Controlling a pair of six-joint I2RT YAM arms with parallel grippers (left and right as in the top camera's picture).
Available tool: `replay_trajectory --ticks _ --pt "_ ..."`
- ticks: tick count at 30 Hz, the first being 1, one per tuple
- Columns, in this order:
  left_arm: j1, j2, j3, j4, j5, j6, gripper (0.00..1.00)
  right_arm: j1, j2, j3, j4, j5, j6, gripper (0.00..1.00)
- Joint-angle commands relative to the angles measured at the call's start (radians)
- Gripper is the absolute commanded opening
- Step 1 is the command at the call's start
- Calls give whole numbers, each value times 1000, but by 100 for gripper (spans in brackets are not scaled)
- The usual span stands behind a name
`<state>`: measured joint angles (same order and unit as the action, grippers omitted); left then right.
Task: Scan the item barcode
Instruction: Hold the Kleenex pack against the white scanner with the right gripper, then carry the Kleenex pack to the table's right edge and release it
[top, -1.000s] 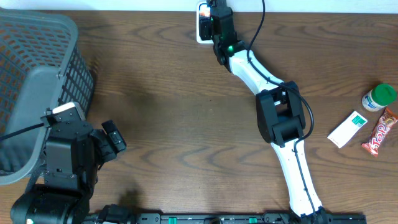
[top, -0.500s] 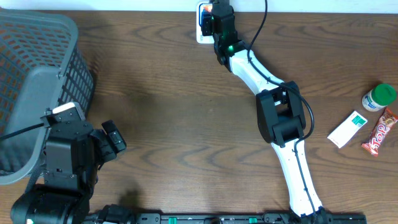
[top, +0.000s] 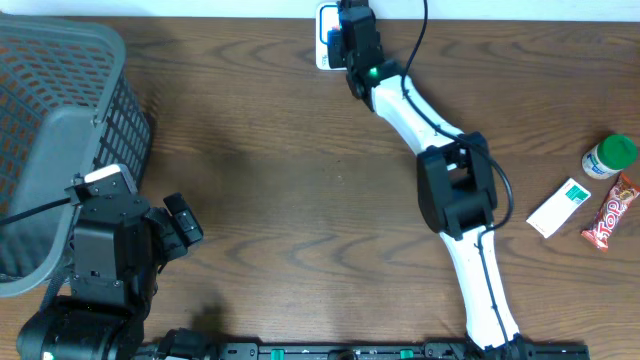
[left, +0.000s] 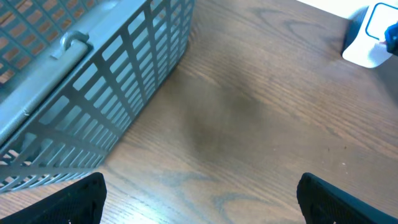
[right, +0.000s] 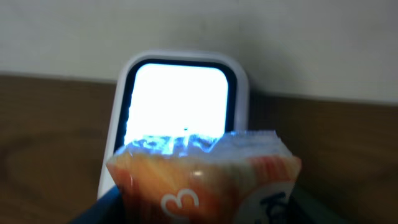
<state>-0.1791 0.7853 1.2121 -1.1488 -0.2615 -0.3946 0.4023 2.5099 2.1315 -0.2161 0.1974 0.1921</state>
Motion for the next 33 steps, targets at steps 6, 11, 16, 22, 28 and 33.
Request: replay_trajectory --ticks 6,11,16,22,28,33 --pt "-3 -2 -2 -3 -13 8 98 -61 -364 8 -547 14 92 49" --pt "-3 -2 -2 -3 -13 9 98 -156 -459 8 -954 10 179 47" --pt "-3 -2 -2 -3 -13 8 98 -284 -455 -1 -1220 23 177 48" --pt "-3 -2 -2 -3 -13 8 98 -504 -453 -99 -1227 60 159 50" --pt "-3 -2 -2 -3 -13 8 98 -670 -452 -282 -1036 -8 159 54" --pt "-3 -2 -2 -3 -13 8 98 -761 -452 -457 -824 -23 159 59"
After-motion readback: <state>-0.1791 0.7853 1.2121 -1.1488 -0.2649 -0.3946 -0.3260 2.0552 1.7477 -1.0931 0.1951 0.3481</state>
